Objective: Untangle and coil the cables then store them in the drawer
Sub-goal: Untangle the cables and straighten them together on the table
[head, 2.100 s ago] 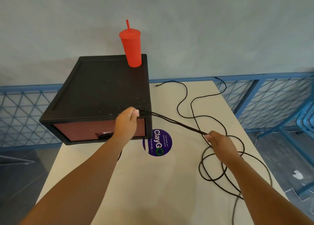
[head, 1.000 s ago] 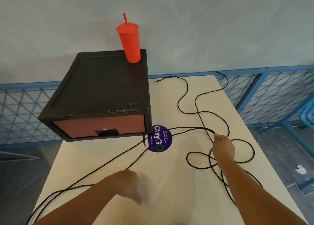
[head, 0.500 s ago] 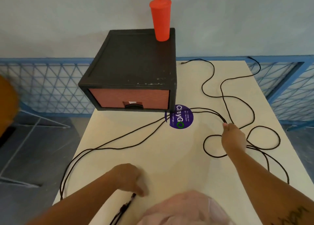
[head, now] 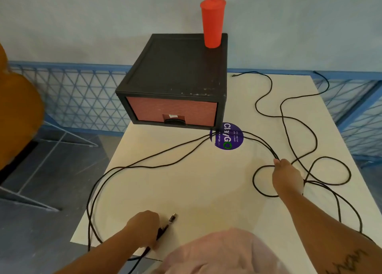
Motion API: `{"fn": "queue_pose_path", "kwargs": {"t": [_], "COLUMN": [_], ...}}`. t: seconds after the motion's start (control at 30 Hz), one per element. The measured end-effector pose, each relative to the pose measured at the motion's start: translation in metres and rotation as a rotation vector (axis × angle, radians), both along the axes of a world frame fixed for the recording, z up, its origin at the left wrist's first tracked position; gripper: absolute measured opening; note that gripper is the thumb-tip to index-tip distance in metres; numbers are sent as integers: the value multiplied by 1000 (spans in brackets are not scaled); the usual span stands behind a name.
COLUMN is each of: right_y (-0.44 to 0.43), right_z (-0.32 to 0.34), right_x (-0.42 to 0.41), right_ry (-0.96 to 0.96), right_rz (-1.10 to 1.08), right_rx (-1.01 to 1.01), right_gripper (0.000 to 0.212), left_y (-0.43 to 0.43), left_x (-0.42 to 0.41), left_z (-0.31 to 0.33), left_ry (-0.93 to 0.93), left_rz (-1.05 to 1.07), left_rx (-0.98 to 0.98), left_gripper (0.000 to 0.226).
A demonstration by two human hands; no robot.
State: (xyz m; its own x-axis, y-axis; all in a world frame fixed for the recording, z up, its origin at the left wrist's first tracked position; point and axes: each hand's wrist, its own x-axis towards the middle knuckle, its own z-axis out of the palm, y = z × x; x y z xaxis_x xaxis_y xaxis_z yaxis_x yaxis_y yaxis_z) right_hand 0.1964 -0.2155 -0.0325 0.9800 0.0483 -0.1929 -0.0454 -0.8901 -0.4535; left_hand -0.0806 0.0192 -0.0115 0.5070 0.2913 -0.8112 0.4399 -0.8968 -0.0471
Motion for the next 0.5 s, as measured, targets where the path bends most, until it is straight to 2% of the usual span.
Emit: {"fn": "queue_pose_path", "kwargs": {"t": [0.07,0.13,0.2,0.33,0.43,0.5], "right_y": [0,0,0,-1,0,0], "right_z": [1,3,4,7,9,11], "right_x": [-3,-6,-8,-13,-16,-19], "right_ry": [-4,-1,2,5,15,28], "right_rz": [14,24,36,61,83,108], "right_rx": [6,15,24,11,7,15], "right_gripper": [41,41,41,41,41,37], "left_y": [-2,-7,-11,-19,-38,-50], "left_x": [4,11,20,28,31,34], "left_z": [2,7,6,-3,-2,-2], "left_ry": [-66,-129,-179,-290,-352,-345], "left_rz": [2,-1,51,217,176,152], "left_rx": [4,-21,-21,-21,-54,-67], "left_gripper": [25,26,14,34,43,39]}}
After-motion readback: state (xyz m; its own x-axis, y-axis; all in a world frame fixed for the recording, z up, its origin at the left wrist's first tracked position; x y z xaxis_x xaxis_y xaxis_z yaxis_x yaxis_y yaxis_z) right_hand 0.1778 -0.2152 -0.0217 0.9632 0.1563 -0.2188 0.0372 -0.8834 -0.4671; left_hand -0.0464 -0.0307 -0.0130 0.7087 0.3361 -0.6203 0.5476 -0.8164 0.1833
